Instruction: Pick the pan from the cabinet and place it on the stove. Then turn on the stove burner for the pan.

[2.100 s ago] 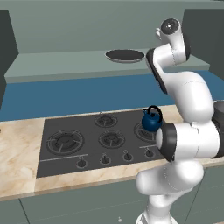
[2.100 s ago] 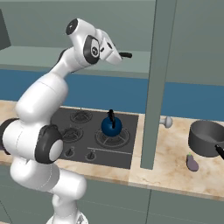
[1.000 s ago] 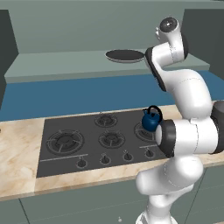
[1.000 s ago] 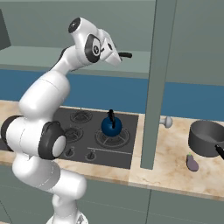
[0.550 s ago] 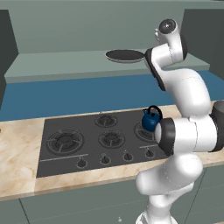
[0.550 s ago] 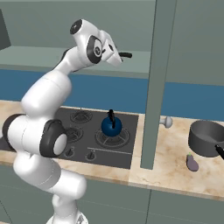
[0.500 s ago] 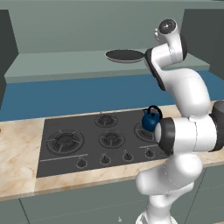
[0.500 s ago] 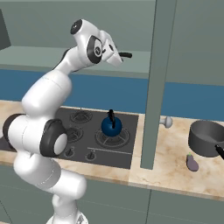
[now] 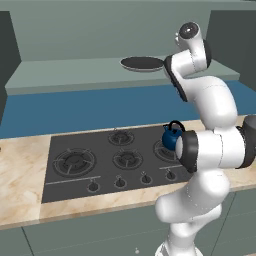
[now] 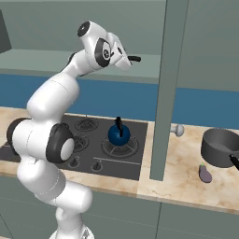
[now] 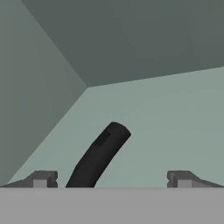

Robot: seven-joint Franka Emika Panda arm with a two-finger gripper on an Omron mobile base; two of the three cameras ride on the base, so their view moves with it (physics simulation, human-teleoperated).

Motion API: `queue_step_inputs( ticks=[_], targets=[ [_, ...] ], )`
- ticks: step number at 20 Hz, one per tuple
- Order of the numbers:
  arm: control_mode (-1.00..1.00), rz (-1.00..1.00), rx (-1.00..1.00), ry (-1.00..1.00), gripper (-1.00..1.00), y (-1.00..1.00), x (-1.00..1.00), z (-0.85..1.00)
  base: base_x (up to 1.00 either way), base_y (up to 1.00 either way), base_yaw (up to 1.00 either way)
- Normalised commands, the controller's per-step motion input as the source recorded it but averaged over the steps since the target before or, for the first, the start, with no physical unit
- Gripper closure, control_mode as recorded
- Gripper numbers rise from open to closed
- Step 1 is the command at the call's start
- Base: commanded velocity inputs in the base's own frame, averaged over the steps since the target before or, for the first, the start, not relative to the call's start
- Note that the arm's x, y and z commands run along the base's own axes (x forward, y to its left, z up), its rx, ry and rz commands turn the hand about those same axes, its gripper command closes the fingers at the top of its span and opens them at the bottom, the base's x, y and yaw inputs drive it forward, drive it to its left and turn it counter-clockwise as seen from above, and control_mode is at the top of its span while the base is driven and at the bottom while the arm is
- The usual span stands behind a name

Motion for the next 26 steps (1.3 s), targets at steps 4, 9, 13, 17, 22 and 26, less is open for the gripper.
queue_step_inputs(
  ticks=[4, 9, 13, 17, 22, 26],
  targets=[
    [-1.0, 0.0, 0.0, 0.0, -1.0, 0.0, 0.12, -0.05, 0.0, 0.0, 0.0],
    [-1.0, 0.0, 0.0, 0.0, -1.0, 0.0, 0.13, -0.05, 0.0, 0.0, 0.0],
    [-1.0, 0.0, 0.0, 0.0, -1.0, 0.0, 0.13, -0.05, 0.0, 0.0, 0.0],
    [-1.0, 0.0, 0.0, 0.0, -1.0, 0.0, 0.13, -0.05, 0.0, 0.0, 0.0],
    [-1.0, 0.0, 0.01, 0.0, -1.0, 0.0, 0.12, -0.06, 0.0, 0.0, 0.0],
    [-1.0, 0.0, 0.0, 0.0, -1.0, 0.0, 0.11, -0.05, 0.0, 0.0, 0.0]
  ],
)
